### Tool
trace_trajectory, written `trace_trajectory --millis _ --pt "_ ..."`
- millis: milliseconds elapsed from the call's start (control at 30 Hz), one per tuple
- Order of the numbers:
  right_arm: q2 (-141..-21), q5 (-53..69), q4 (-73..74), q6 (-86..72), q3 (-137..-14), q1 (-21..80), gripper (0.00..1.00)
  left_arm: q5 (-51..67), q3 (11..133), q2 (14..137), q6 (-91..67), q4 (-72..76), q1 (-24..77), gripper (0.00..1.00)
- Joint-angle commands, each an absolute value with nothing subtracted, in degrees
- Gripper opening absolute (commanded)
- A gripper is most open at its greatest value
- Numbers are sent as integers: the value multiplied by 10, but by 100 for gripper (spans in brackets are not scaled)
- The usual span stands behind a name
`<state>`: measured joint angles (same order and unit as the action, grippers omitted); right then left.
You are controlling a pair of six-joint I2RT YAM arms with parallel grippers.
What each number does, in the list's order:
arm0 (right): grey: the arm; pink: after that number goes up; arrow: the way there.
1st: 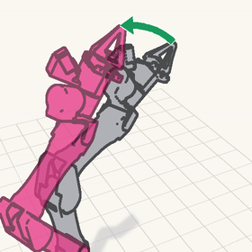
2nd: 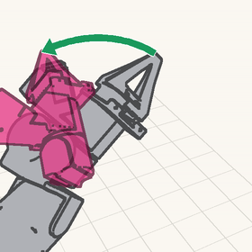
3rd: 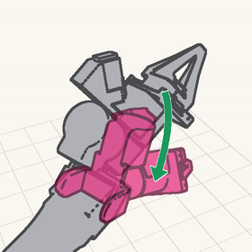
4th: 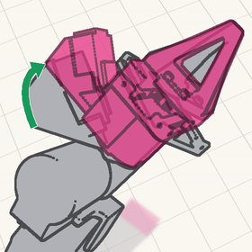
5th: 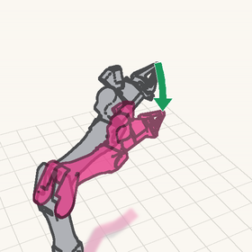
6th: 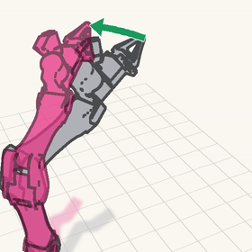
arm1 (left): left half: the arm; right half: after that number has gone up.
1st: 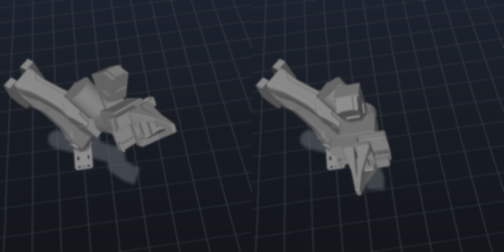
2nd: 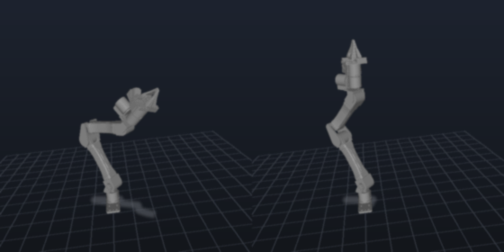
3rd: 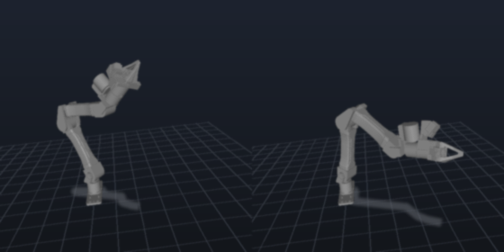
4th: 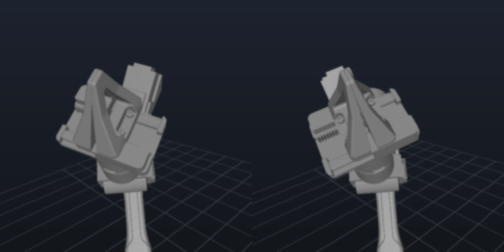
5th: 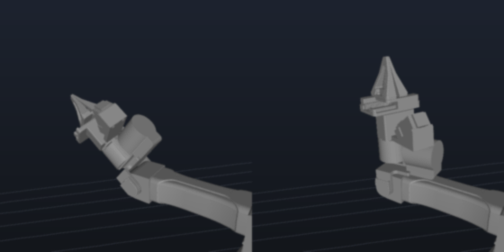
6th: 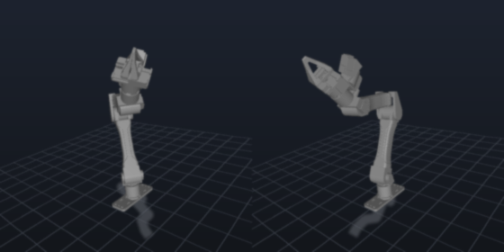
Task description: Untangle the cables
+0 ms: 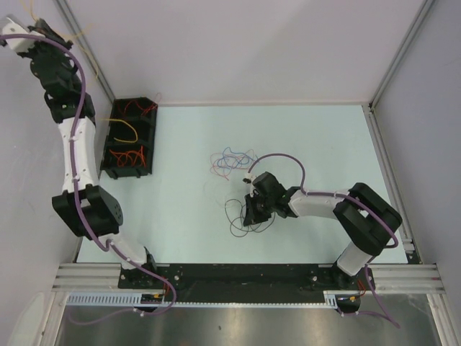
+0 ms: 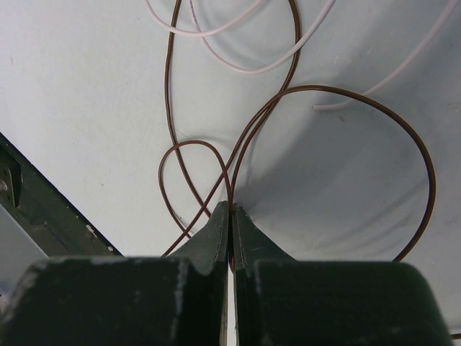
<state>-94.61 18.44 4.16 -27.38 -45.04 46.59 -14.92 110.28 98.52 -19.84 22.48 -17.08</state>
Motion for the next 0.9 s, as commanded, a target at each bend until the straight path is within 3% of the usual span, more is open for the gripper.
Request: trace_trajectory --millis 0,133,667,867 --pt "-964 171 61 -264 -456 461 0 -145 1017 944 -178 306 -174 0" --pt "-962 171 69 -260 -457 460 0 -138 1018 954 -177 306 -174 0" --pt "-972 180 83 -264 -486 459 0 -156 1220 1048 -192 233 -173 0" --pt "-979 182 88 -265 -506 457 0 -158 1212 1048 -196 222 -174 0"
